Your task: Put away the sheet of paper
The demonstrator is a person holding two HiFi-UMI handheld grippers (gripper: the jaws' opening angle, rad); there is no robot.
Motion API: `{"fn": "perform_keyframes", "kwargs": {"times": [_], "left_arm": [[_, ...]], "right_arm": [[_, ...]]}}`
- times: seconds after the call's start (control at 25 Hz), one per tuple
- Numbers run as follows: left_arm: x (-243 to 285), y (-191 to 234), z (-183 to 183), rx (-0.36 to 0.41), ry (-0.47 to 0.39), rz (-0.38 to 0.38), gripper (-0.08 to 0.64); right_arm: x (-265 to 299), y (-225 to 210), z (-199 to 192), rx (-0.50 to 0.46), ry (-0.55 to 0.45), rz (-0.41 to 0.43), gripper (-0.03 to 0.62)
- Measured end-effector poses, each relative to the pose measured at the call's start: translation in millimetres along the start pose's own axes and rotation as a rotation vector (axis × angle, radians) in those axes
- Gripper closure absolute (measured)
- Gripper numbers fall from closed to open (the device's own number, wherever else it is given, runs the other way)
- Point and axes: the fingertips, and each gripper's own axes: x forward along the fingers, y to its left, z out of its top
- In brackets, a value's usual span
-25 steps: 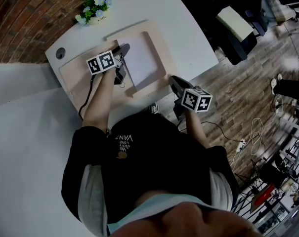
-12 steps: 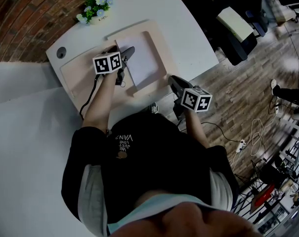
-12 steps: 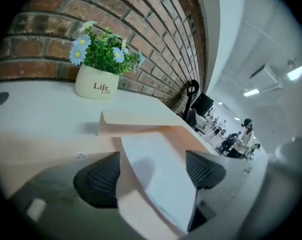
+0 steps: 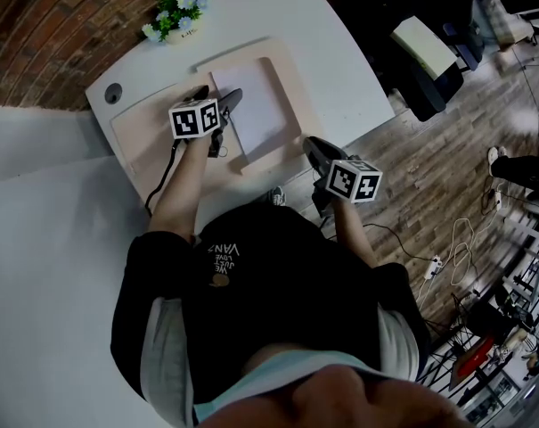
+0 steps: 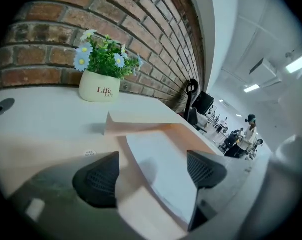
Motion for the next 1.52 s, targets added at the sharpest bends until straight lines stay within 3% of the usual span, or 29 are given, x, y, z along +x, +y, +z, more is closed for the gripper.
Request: {"fn": "perform_keyframes", "kwargs": {"times": [0.32,0.68,1.24,1.44,1.52], "left_arm": [[-12.6,-1.1,-0.6,0.003,-0.029,-0.012,0.137],[-32.8,-18.6,14.9,0.088,-0.120,-0.051,0.149],[-77.8,-32.0,26.7,0.228,-0.223,-0.055,0.432],[-93.3,-43.1,26.1,0.238,-0.228,-0.115,0.560],[-101.7,-45.8,29.0,0.249,-0.245,-0.111,0.560]], "right_arm": [[0.7,9.9,4.2,-0.035,-0.009,0.008,0.548],[2.3,21.6,12.1,-0.093,-0.031,0.006,0.569],[0.7,47.0,18.7,-0.164,-0.067,0.040,0.594],[-1.3,57.0,19.6,-0.190,-0.078,0.049,0.594],[-3.1,62.5,19.8,-0.202,-0.082,0.056,0.594]]}}
